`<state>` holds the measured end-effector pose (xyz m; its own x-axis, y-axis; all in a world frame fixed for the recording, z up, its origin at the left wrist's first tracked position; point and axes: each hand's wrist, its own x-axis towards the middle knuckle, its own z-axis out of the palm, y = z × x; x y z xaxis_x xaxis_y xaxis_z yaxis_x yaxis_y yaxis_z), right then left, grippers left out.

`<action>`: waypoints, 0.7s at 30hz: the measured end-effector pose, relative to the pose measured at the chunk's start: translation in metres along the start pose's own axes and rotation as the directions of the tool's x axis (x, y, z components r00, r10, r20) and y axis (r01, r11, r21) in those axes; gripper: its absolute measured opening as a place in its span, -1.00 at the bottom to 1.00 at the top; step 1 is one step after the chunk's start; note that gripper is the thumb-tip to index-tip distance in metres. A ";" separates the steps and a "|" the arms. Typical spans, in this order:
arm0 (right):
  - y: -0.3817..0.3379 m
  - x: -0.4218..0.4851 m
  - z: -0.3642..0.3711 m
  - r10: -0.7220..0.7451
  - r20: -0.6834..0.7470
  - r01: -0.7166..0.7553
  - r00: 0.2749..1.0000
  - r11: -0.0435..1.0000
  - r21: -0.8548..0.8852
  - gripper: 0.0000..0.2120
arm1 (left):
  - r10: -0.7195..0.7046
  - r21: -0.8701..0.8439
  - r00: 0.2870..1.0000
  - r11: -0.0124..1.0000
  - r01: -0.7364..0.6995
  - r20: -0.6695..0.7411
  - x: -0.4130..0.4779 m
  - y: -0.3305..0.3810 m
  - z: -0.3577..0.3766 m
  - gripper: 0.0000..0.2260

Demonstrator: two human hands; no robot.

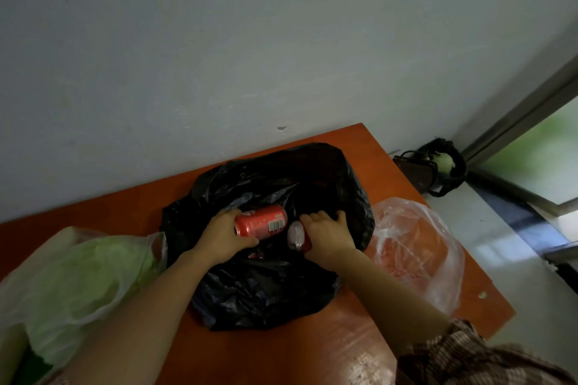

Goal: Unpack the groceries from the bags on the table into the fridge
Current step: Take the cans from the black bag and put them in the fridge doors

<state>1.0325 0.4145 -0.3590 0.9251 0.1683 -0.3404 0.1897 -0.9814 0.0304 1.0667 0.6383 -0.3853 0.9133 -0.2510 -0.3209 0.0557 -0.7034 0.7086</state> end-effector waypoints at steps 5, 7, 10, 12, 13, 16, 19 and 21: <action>0.008 -0.021 -0.017 0.109 -0.058 -0.089 0.992 0.957 0.275 -0.29 | 0.005 -0.034 0.990 0.999 -0.010 -0.142 -0.014 0.034 -0.003 -0.33; 0.011 -0.032 -0.025 0.190 -0.105 -0.116 0.976 0.863 0.491 -0.30 | 0.002 -0.058 0.982 0.998 -0.013 -0.187 -0.022 0.048 -0.007 -0.32; 0.015 -0.052 -0.046 0.278 -0.194 -0.052 0.941 0.684 0.728 -0.35 | 0.035 -0.067 0.970 0.996 -0.053 -0.241 -0.036 0.076 -0.020 -0.30; 0.018 -0.070 -0.063 0.296 -0.225 0.008 0.928 0.590 0.808 -0.37 | 0.076 -0.047 0.961 0.995 -0.092 -0.266 -0.045 0.097 -0.028 -0.28; 0.021 -0.080 -0.071 0.306 -0.238 0.036 0.922 0.543 0.839 -0.38 | 0.094 -0.036 0.955 0.993 -0.108 -0.282 -0.051 0.111 -0.032 -0.29; 0.037 -0.113 -0.096 0.348 -0.268 0.102 0.899 0.428 0.898 -0.37 | 0.187 0.008 0.928 0.981 -0.195 -0.323 -0.071 0.156 -0.037 -0.47; 0.059 -0.162 -0.117 0.418 -0.303 0.156 0.856 0.351 0.923 -0.43 | 0.269 0.048 0.901 0.962 -0.269 -0.339 -0.096 0.204 -0.028 -0.52; 0.076 -0.199 -0.124 0.474 -0.336 0.172 0.814 0.355 0.919 -0.44 | 0.330 0.071 0.893 0.943 -0.325 -0.307 -0.113 0.234 -0.014 -0.44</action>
<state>0.9034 0.3174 -0.1726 0.9533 -0.2974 0.0527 -0.0758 -0.4046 -0.9113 0.9821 0.5112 -0.1748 0.9574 -0.2522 0.1407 -0.2727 -0.6290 0.7280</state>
